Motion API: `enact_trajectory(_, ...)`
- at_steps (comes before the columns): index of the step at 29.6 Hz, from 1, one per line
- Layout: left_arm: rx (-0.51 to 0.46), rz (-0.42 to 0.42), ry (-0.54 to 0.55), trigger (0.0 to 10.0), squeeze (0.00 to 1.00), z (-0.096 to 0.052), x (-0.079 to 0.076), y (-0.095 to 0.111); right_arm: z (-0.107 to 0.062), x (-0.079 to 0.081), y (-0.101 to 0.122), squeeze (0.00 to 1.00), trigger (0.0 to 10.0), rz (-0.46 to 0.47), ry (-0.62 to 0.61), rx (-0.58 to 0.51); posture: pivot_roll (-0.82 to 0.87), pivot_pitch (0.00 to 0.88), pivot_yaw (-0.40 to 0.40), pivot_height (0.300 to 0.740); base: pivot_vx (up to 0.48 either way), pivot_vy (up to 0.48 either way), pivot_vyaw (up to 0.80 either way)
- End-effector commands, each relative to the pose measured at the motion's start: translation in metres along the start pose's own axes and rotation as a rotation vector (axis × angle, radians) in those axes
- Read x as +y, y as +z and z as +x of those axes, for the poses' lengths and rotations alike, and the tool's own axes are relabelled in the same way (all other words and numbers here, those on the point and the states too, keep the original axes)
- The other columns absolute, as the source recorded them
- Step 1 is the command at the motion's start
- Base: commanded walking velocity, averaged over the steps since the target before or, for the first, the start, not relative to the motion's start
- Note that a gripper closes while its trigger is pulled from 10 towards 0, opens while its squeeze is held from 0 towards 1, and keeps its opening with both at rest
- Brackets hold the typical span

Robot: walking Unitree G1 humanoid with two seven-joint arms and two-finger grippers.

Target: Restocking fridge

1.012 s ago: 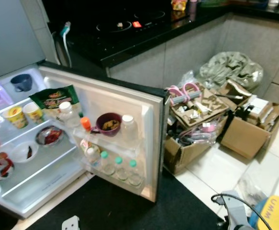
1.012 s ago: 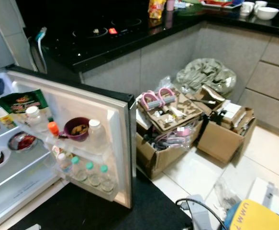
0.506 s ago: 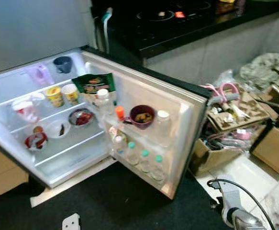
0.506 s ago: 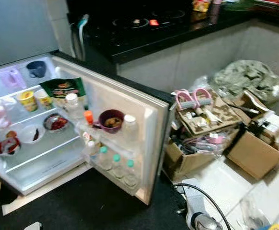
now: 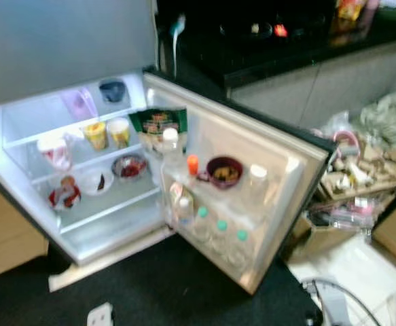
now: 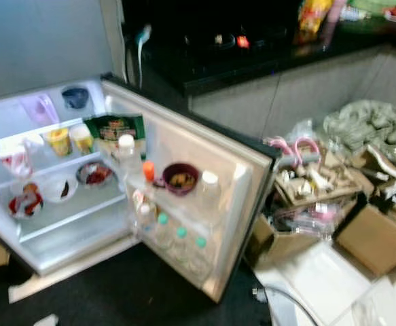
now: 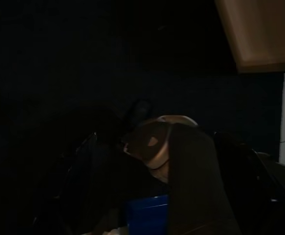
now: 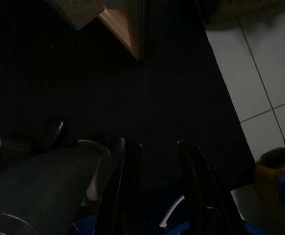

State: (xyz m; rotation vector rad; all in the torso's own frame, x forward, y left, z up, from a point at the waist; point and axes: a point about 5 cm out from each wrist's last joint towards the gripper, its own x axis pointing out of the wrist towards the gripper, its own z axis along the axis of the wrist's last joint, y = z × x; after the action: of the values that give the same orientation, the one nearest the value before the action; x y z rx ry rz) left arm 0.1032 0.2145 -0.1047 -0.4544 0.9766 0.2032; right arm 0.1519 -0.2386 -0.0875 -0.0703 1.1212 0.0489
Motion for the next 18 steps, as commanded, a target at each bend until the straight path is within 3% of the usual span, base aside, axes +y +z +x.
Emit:
enact_trajectory(1, 0.027, 0.023, -0.004, 10.0, 0.0, -0.001, 0.002, -0.004, 0.0, 0.001, -0.001, 0.0, 10.0, -0.012, -0.002, 0.011, -0.06, 0.0, -0.019, 0.74, 0.0, -0.375, 0.0)
enact_trajectory(6, 0.041, 0.045, 0.007, 10.0, 0.0, -0.001, 0.002, -0.004, 0.0, -0.004, 0.006, 0.0, 10.0, -0.024, -0.047, -0.002, -0.06, 0.0, -0.019, 0.74, 0.0, -0.48, 0.0)
enact_trajectory(10, 0.037, 0.031, 0.012, 10.0, 0.0, -0.001, 0.002, -0.004, -0.001, -0.01, 0.012, 0.0, 10.0, -0.012, -0.096, -0.033, -0.06, 0.0, -0.019, 0.74, 0.0, 0.0, 0.0)
enact_trajectory(18, 0.046, 0.041, 0.022, 10.0, 0.0, -0.001, 0.003, -0.006, -0.008, -0.038, 0.042, 0.0, 10.0, 0.077, -0.251, -0.155, -0.06, 0.0, -0.019, 0.74, 0.0, 0.0, 0.0)
